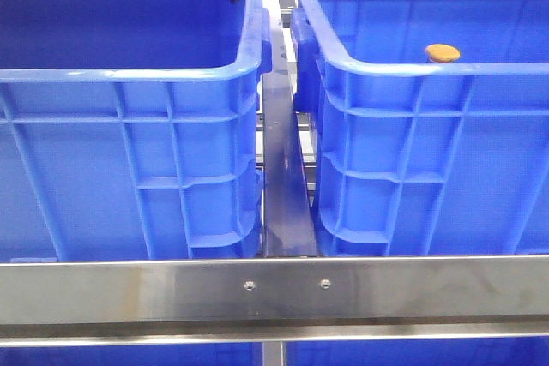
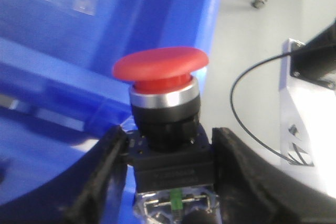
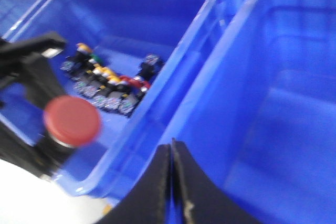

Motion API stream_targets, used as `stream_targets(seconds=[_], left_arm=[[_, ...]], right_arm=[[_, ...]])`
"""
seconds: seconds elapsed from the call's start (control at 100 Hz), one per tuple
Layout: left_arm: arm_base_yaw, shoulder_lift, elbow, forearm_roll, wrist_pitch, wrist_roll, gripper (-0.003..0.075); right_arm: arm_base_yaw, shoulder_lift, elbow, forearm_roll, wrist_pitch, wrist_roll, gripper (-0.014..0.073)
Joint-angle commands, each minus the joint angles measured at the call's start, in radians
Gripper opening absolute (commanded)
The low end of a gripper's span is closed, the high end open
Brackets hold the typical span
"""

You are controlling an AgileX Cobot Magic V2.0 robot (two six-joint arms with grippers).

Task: Pick red and yellow buttons and place in box
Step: 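Lift the red button with the left gripper toward the right gripper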

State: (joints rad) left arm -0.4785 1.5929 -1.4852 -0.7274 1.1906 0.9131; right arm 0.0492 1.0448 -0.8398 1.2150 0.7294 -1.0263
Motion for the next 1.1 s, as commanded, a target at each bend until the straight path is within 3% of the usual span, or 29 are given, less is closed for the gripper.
stream_targets(seconds=[0.0, 0.13, 0.25, 0.73, 1.09], left_arm=[[-0.018, -0.029, -0.026, -0.068, -0.010, 0.003, 0.0104], [-0.018, -0.026, -0.026, -0.065, -0.008, 0.003, 0.0104], [-0.018, -0.024, -0.026, -0.062, -0.006, 0.003, 0.0104], [-0.018, -0.019, -0.026, -0.062, -0.003, 0.003, 0.0104], [-0.018, -0.019, -0.026, -0.062, -0.003, 0.003, 0.0104]], right_arm=[[-0.004, 0.004, -0.027, 0.086, 0.039, -0.007, 0.0199], [-0.002, 0.061, -0.029, 0.159, 0.095, -0.007, 0.0500], [0.015, 0.120, -0.028, 0.223, 0.166, -0.008, 0.0645], [0.136, 0.245, -0.102, 0.337, 0.215, -0.008, 0.0648], [0.154, 0.272, -0.102, 0.353, 0.255, -0.007, 0.0648]])
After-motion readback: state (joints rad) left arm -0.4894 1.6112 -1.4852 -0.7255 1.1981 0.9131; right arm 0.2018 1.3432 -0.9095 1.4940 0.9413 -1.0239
